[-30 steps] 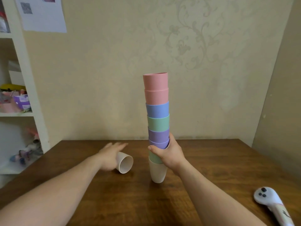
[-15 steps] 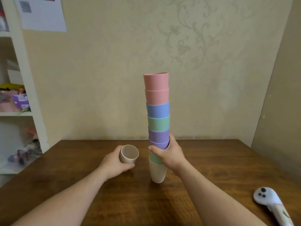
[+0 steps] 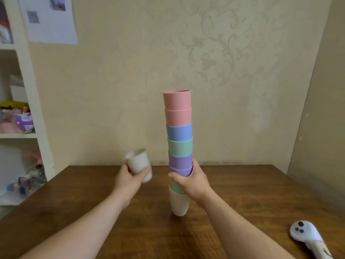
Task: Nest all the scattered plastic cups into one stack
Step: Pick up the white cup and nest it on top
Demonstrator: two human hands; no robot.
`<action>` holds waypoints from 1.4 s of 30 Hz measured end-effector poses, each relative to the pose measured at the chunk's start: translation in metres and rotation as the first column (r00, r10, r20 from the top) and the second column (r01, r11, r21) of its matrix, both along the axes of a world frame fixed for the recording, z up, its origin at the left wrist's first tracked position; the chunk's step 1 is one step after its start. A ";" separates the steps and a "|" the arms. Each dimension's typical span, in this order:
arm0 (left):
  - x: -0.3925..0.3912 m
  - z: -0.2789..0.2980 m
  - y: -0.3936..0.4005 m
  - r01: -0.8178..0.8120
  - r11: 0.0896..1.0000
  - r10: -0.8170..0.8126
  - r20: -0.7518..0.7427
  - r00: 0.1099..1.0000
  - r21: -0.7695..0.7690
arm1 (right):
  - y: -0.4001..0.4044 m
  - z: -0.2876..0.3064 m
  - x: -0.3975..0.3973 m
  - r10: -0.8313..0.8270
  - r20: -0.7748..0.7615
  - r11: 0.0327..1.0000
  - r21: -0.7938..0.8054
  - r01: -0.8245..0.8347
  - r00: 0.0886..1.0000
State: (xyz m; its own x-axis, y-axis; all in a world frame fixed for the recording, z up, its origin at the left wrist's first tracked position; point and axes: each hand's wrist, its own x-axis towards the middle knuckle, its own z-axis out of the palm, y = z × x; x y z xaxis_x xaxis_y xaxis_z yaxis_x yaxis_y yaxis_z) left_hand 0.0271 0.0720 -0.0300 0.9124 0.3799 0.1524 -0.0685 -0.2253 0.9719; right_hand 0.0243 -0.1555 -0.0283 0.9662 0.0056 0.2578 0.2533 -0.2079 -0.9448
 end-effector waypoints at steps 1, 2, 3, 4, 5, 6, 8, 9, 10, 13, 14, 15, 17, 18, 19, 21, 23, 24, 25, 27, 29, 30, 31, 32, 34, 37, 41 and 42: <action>0.000 0.027 -0.003 -0.008 0.997 0.015 0.095 0.995 -0.071 | 0.000 0.000 0.000 0.001 -0.003 1.000 0.001 -0.001 1.000; 0.000 0.056 -0.007 0.006 0.991 0.021 0.195 0.981 -0.135 | 0.000 0.000 0.000 0.001 -0.005 1.000 0.002 -0.001 1.000; -0.002 0.086 -0.011 0.025 0.983 0.030 0.292 0.956 -0.182 | 0.000 0.000 0.000 0.001 -0.006 1.000 0.005 -0.001 1.000; -0.004 0.115 -0.015 0.043 0.977 0.041 0.383 0.923 -0.207 | 0.000 0.000 0.000 0.000 -0.006 1.000 0.008 0.000 1.000; -0.006 0.144 -0.019 0.076 0.973 0.037 0.470 0.882 -0.218 | 0.000 0.000 -0.001 -0.001 -0.007 1.000 0.008 0.001 1.000; -0.007 0.169 -0.024 0.128 0.968 0.012 0.550 0.835 -0.215 | 0.001 0.001 -0.001 -0.001 -0.007 1.000 0.006 0.001 1.000; -0.013 0.217 -0.033 0.193 0.966 -0.038 0.646 0.762 -0.172 | 0.001 0.001 -0.002 -0.003 -0.003 1.000 0.005 0.003 1.000; -0.017 0.237 -0.040 0.188 0.975 -0.062 0.661 0.748 -0.121 | 0.001 0.001 -0.002 -0.003 -0.005 1.000 0.006 0.003 1.000; -0.020 0.253 -0.046 0.176 0.983 -0.093 0.661 0.745 -0.059 | 0.001 0.001 -0.002 -0.001 -0.008 1.000 0.008 0.001 1.000; -0.022 0.270 -0.067 0.179 0.978 -0.209 0.584 0.784 0.110 | 0.001 0.002 -0.003 0.007 -0.011 1.000 0.011 -0.007 1.000; -0.021 0.268 -0.073 0.205 0.968 -0.249 0.541 0.803 0.142 | 0.001 0.002 -0.003 0.008 -0.009 1.000 0.010 -0.007 1.000; -0.018 0.263 -0.079 0.227 0.959 -0.282 0.492 0.824 0.169 | 0.001 0.002 -0.004 0.008 -0.006 1.000 0.007 -0.008 1.000; -0.014 0.249 -0.089 0.259 0.942 -0.327 0.419 0.847 0.211 | 0.000 0.002 -0.004 0.005 -0.003 1.000 0.005 -0.005 1.000; -0.011 0.242 -0.093 0.279 0.938 -0.342 0.406 0.847 0.207 | 0.001 0.002 -0.004 0.002 -0.001 1.000 0.004 -0.002 1.000; -0.009 0.237 -0.096 0.303 0.935 -0.352 0.406 0.843 0.184 | 0.001 0.002 -0.003 0.000 0.001 1.000 0.001 0.000 1.000; -0.008 0.233 -0.103 0.331 0.932 -0.363 0.422 0.831 0.149 | 0.001 0.001 -0.003 -0.004 0.004 1.000 -0.012 0.004 1.000; -0.009 0.233 -0.107 0.318 0.933 -0.359 0.427 0.830 0.166 | 0.001 0.002 -0.003 -0.003 0.005 1.000 -0.021 0.003 1.000; -0.009 0.234 -0.107 0.299 0.937 -0.349 0.428 0.834 0.180 | 0.001 0.002 -0.003 -0.003 0.006 1.000 -0.019 0.003 1.000; -0.009 0.234 -0.107 0.283 0.940 -0.338 0.430 0.837 0.189 | 0.001 0.002 -0.002 -0.004 0.007 1.000 -0.016 0.004 1.000; -0.008 0.233 -0.106 0.276 0.943 -0.331 0.437 0.836 0.185 | 0.002 0.002 -0.002 -0.005 0.008 1.000 -0.014 0.005 1.000; -0.006 0.228 -0.105 0.305 0.938 -0.347 0.447 0.824 0.166 | 0.002 0.002 -0.003 0.000 0.001 1.000 -0.012 0.000 1.000; -0.005 0.225 -0.105 0.324 0.933 -0.359 0.456 0.815 0.155 | 0.002 0.003 -0.003 0.002 -0.001 1.000 -0.013 -0.002 1.000; -0.004 0.222 -0.104 0.338 0.929 -0.367 0.467 0.804 0.147 | 0.002 0.003 -0.004 0.004 0.001 1.000 -0.014 -0.004 1.000; -0.003 0.219 -0.104 0.344 0.928 -0.367 0.483 0.795 0.139 | 0.002 0.004 -0.004 0.004 0.004 1.000 -0.017 -0.004 1.000; -0.003 0.217 -0.106 0.331 0.936 -0.341 0.516 0.786 0.115 | 0.002 0.004 -0.004 0.003 0.002 1.000 -0.018 -0.003 1.000; -0.003 0.216 -0.107 0.297 0.948 -0.308 0.552 0.775 0.113 | 0.001 0.003 -0.003 0.000 -0.007 1.000 -0.007 0.000 1.000; -0.004 0.213 -0.105 0.279 0.944 -0.330 0.575 0.749 0.178 | 0.001 0.003 -0.005 0.000 -0.007 1.000 -0.010 0.000 1.000; -0.004 0.211 -0.105 0.275 0.944 -0.330 0.574 0.750 0.183 | 0.002 0.004 -0.005 -0.001 -0.008 1.000 -0.010 0.001 1.000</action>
State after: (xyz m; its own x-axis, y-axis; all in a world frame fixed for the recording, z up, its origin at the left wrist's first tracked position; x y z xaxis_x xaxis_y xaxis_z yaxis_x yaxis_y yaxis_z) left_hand 0.0232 -0.0326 0.1811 0.6968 0.0605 0.7147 -0.6983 -0.1701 0.6953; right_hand 0.0193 -0.1540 -0.0245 0.9681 0.0074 0.2503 0.2458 -0.2180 -0.9445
